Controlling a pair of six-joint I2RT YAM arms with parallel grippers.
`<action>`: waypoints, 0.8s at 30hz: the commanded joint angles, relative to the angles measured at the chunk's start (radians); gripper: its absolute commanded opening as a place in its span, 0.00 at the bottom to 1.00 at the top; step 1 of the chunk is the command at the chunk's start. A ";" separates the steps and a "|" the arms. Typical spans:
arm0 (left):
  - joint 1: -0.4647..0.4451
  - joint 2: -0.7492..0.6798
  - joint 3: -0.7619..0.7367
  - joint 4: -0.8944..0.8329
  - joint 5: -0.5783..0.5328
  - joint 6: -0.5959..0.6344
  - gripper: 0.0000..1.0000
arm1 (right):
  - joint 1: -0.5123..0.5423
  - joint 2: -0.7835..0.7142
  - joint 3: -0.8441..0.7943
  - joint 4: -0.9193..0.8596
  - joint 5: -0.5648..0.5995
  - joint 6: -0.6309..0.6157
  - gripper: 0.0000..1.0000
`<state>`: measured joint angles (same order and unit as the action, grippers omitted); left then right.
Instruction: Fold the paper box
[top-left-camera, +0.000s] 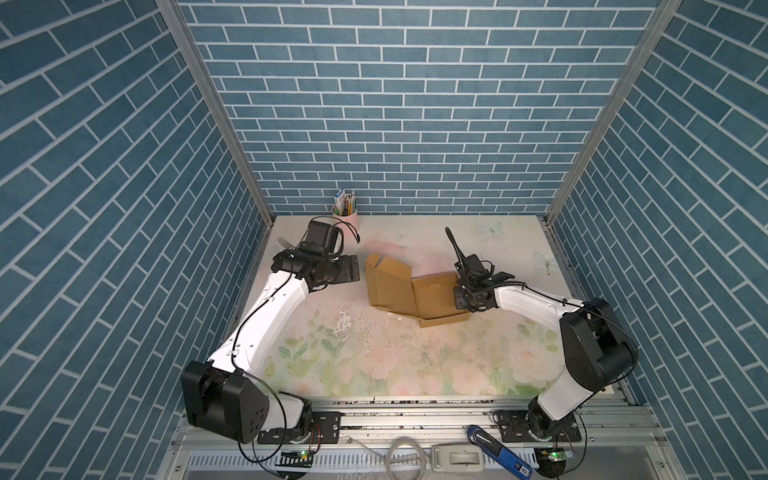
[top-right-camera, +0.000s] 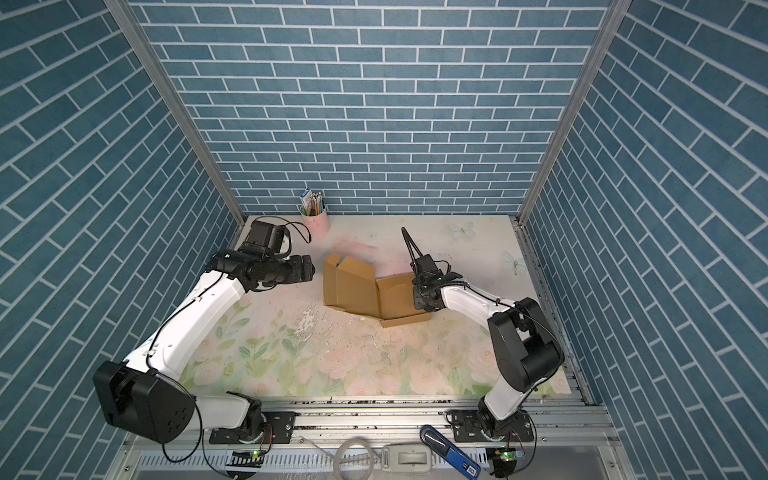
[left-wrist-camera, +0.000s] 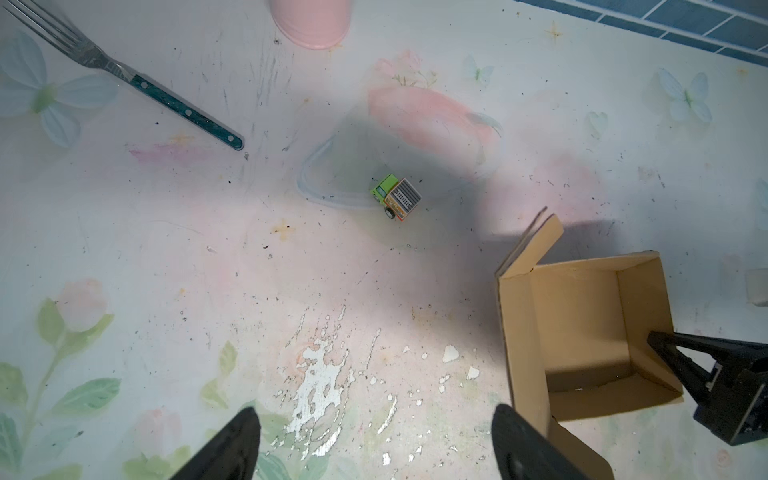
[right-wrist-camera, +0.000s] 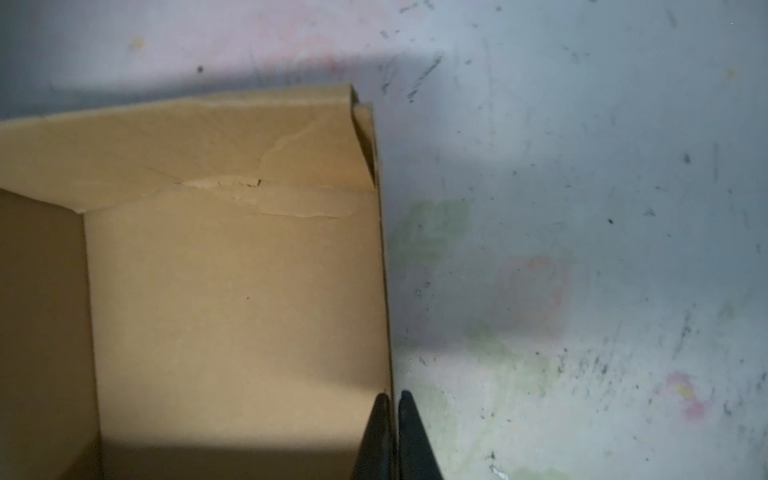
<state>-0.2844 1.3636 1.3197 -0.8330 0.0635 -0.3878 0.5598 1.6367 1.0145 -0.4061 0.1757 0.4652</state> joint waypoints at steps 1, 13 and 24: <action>0.006 -0.013 0.030 -0.011 -0.003 -0.016 0.89 | -0.005 -0.053 -0.039 0.051 0.065 0.245 0.09; 0.007 -0.008 0.008 0.018 0.048 -0.036 0.88 | -0.003 -0.105 -0.140 0.192 0.088 0.655 0.11; 0.005 0.028 -0.005 0.050 0.066 -0.046 0.88 | 0.033 0.003 -0.121 0.362 0.102 0.955 0.10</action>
<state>-0.2844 1.3750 1.3266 -0.8062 0.1223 -0.4244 0.5716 1.6169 0.8795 -0.1040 0.2432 1.2724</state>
